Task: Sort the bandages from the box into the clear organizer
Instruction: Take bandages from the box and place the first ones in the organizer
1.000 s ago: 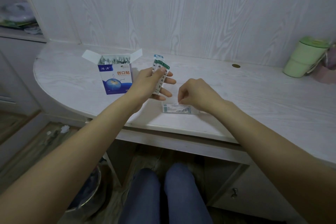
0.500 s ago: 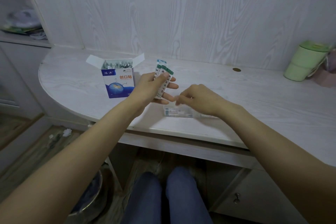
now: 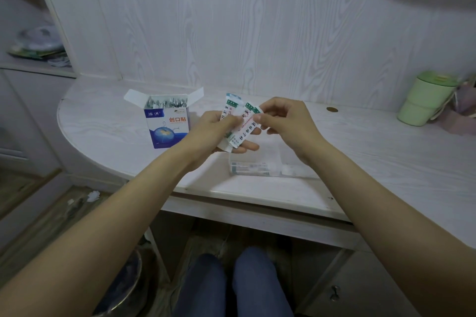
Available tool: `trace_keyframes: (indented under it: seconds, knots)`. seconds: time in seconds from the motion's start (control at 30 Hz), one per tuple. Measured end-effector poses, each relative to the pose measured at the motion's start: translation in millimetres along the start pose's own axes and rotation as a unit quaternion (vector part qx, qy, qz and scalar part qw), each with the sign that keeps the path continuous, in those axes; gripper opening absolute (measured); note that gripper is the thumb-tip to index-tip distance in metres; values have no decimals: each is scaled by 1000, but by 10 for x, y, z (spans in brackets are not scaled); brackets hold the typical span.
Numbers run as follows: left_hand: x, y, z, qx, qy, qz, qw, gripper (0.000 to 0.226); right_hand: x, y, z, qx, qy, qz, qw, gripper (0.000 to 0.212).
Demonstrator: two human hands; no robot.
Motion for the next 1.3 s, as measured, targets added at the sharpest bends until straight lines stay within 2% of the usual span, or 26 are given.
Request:
trace_keyframes:
  seconds: [0.13,0.23,0.3,0.4,0.53,0.67,0.73,0.9,1.03,1.13,1.23,1.3]
  knots:
    - [44,28,30,2,29,44,999,13,-10,6,-21,-3,1,11,1000,11]
    - [56,22,34,5,35,50,998,9,-12,19,-40,-10,7,12,1000,25]
    - [83,2,32,5,41,50,998,9,8,38,-52,-22,19,1,1000,27]
    - [154,-25,14,10,70,36,997,10,43,87,-63,-34,34,-9,999,24]
    - [268,-16,-24,27,128,116,985,8,32,188,-73,-59,41,2,997,17]
    - [279,-7,-37,22,120,161,979,8,-9,239,-72,-80,43,-3,996,8]
    - [304,1,-25,15,126,190,974,9,-27,252,-65,-93,29,-10,995,10]
    - [342,-46,81,6,132,236,963,10,-38,250,-48,-109,-19,-130,985,11]
    - [316,-128,180,29,115,293,949,5,-4,301,-66,-132,-6,-197,972,12]
    - [303,-186,207,42,107,324,939,14,-39,374,-83,-160,-23,-264,951,14]
    - [281,-237,216,48,92,328,939,8,-131,413,-62,-175,-60,-315,931,16]
    - [266,-253,217,52,79,333,938,13,-189,413,-24,-180,-81,-342,919,15]
Point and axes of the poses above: each hand's wrist, its own z-axis towards the middle knuckle, its own x-axis out of the back of the hand, y = z × x, the point moved 7 cm from there along z, towards the middle knuckle, and after that the axes turned 13 degrees about -y, right-handed, at the moved point
